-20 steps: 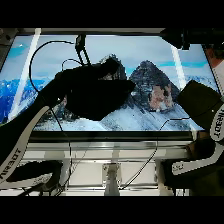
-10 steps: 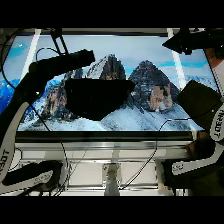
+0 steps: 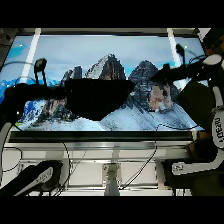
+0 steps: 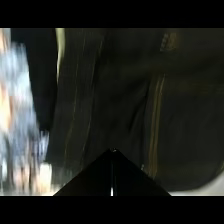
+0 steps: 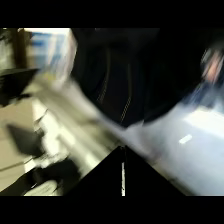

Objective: Fold the clothes and pants, and hang the long-sleeved shirts on hangers.

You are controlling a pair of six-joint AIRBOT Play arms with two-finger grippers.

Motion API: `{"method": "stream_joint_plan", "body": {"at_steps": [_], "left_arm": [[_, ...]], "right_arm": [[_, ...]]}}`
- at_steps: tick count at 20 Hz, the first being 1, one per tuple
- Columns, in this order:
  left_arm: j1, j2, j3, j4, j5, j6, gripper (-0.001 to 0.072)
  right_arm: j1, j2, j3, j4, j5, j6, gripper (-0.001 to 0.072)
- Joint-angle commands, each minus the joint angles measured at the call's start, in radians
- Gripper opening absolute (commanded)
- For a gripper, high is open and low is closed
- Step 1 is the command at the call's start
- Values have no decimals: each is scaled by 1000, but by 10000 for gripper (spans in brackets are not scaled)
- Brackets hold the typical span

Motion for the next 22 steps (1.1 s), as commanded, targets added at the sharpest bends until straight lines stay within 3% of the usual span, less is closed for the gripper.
{"method": "stream_joint_plan", "body": {"at_steps": [1,3,4,5,6,7,8,12,16,22], "left_arm": [[100,48,-172,-158,80,232,20],[133,34,-178,-154,71,242,24],[146,29,-177,-154,48,245,135],[157,27,-177,-156,11,242,399],[167,26,-177,-159,-23,201,435],[180,24,-177,-159,-37,154,397],[199,17,-177,-162,-34,120,334],[272,-54,-173,-226,-8,120,333],[282,-163,-116,-306,5,181,333],[283,-327,37,-339,146,291,333]], "right_arm": [[19,31,-308,165,-5,-133,12],[52,29,-399,159,-47,-132,20],[68,29,-417,148,-69,-131,66],[85,29,-416,134,-88,-130,232],[96,29,-409,136,-101,-128,390],[104,29,-397,141,-109,-128,449],[107,29,-381,140,-118,-128,449],[107,29,-307,138,-122,-127,450],[107,29,-254,138,-122,-126,450],[107,29,-215,135,-119,-123,450]]}}
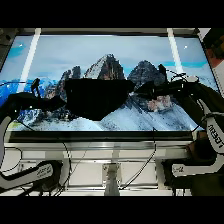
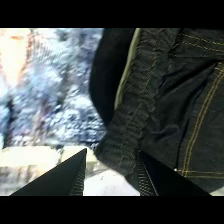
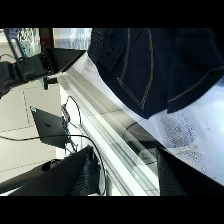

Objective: Fold the clothes and pants, and hang the long-sleeved shirts on hangers.

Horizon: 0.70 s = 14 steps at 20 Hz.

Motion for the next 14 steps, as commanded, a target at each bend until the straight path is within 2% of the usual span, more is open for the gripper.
{"method": "stream_joint_plan", "body": {"at_steps": [1,8,11,14], "left_arm": [[2,-80,74,-24,56,53,333],[-16,-165,101,-28,37,54,332],[-29,-171,101,-36,36,113,332],[-46,-171,101,-42,36,113,332]], "right_arm": [[1,0,20,-3,0,2,450],[1,0,21,-2,0,4,450],[1,0,21,-3,0,4,450],[1,0,21,-3,-3,4,450]]}}
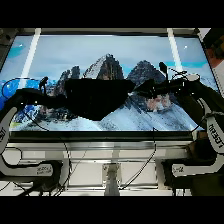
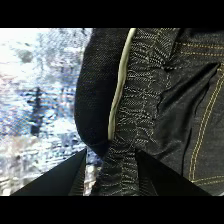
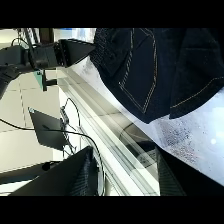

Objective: Fold the clothes and pants, and hang the long-sleeved shirts on hangers.

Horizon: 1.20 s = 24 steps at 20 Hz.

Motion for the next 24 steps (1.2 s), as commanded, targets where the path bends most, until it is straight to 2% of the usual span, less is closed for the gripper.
{"method": "stream_joint_plan", "body": {"at_steps": [1,3,4,6,8,11,14,16,17,19,22,24], "left_arm": [[-23,-6,2,-13,0,18,322],[-40,-5,2,-15,1,18,119],[-48,-4,3,-15,2,18,45],[-58,-1,22,-14,48,19,23],[-60,0,63,-14,111,29,22],[-60,14,122,-14,121,28,22],[-60,37,157,-18,98,24,21],[-61,43,159,-20,101,16,22],[-61,43,159,-21,103,-4,22],[-63,43,159,-21,103,-21,21],[-74,43,159,-21,102,-20,22],[-85,43,159,-21,102,-21,22]], "right_arm": [[1,0,1,0,-2,1,450],[1,0,1,-2,-2,1,449],[1,0,1,-8,-2,1,442],[1,0,1,-19,-2,0,419],[1,0,1,-26,-3,-3,15],[24,0,-11,-163,23,-2,13],[102,0,-111,-147,-3,-3,14],[170,0,-155,-149,-97,-3,20],[198,0,-161,-149,-165,-3,72],[257,0,-161,-142,-308,51,403],[353,0,-161,-143,-487,202,418],[409,-1,-161,-143,-586,242,417]]}}
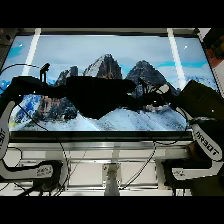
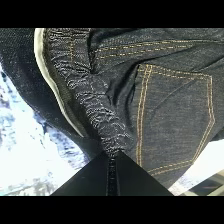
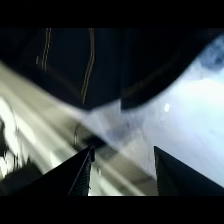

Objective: Fold the clothes and pants, and hang the long-sleeved shirts on hangers.

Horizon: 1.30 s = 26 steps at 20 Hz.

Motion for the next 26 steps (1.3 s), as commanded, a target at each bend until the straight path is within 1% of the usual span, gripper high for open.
{"method": "stream_joint_plan", "body": {"at_steps": [1,2,4,7,9,10,11,12,14,16,18,19,20,23,26], "left_arm": [[-15,1,2,0,-2,-3,22],[-20,1,2,-1,-2,-3,22],[-27,1,2,0,-2,-3,22],[-30,1,2,0,-2,-3,22],[-30,1,2,0,-2,-3,22],[-30,1,2,0,-3,-3,22],[-30,1,2,0,-7,-3,22],[-30,1,2,0,-18,-3,22],[-26,7,2,2,-81,-15,21],[-17,16,2,13,-187,-93,20],[-18,18,2,19,-253,-109,20],[-31,18,2,21,-264,-109,20],[-47,18,2,23,-270,-108,20],[-102,18,2,24,-314,-109,20],[-148,18,2,23,-346,-109,19]], "right_arm": [[102,-1,-4,-2,-236,104,416],[122,-1,-4,-2,-277,139,390],[142,-14,-4,-6,-287,195,389],[145,-45,-4,-5,-294,197,389],[145,-53,-4,-3,-317,233,388],[145,-52,-3,-3,-328,241,350],[143,-51,0,-4,-335,241,243],[134,-51,8,-11,-333,240,12],[89,-42,31,-18,-279,241,13],[7,-13,58,-35,-194,241,13],[-90,9,113,-42,-52,240,12],[-138,7,166,-67,48,240,12],[-172,6,220,-107,116,241,12],[-214,6,362,-165,184,249,12],[-214,6,459,-197,197,263,14]]}}
